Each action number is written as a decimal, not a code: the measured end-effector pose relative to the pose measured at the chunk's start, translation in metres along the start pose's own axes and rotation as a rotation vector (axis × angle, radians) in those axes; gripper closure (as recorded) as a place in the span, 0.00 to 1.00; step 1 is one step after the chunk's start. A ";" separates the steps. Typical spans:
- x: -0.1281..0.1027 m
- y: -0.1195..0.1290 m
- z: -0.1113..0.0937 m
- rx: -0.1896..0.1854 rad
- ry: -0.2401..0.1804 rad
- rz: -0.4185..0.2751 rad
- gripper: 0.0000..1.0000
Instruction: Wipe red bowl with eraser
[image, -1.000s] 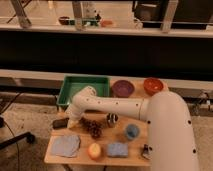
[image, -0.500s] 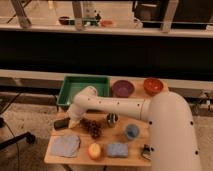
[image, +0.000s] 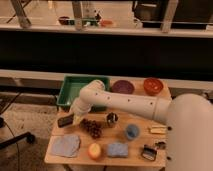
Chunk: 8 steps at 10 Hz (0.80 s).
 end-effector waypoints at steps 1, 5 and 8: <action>0.006 0.001 -0.011 0.007 0.005 0.008 0.91; 0.082 0.009 -0.068 0.057 0.029 0.157 0.91; 0.141 0.006 -0.118 0.108 0.098 0.233 0.91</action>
